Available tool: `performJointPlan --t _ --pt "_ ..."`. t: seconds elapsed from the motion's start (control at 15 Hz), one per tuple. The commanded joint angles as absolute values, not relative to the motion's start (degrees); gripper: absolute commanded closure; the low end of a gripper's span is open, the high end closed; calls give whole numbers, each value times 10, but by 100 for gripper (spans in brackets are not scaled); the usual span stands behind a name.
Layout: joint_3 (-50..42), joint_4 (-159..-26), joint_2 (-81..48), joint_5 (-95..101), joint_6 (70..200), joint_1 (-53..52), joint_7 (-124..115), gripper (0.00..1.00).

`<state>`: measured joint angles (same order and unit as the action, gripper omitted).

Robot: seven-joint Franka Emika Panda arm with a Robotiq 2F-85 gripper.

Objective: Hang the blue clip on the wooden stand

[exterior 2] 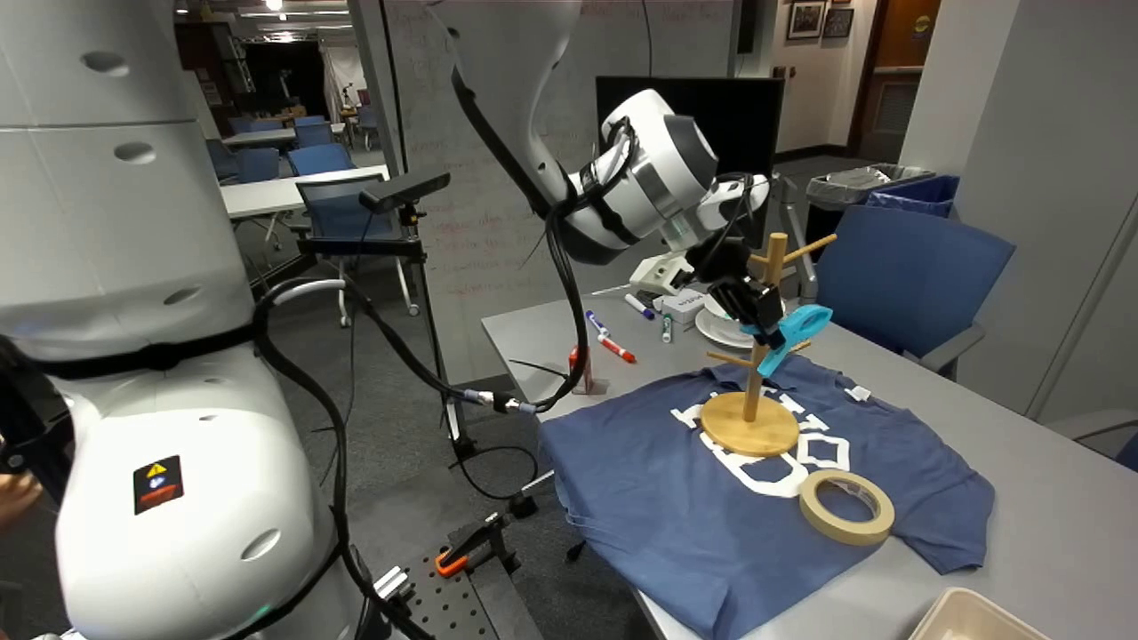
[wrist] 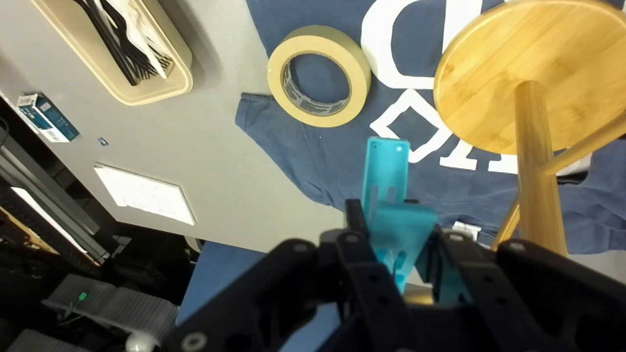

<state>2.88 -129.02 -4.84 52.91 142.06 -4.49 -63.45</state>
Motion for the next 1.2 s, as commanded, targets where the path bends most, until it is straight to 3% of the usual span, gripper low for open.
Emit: performJointPlan --t 0.0,1.13 --pt "25 -1273 -53 547 1416 -48 -649 94" --pt "26 -1271 -71 544 1415 -51 -643 94"
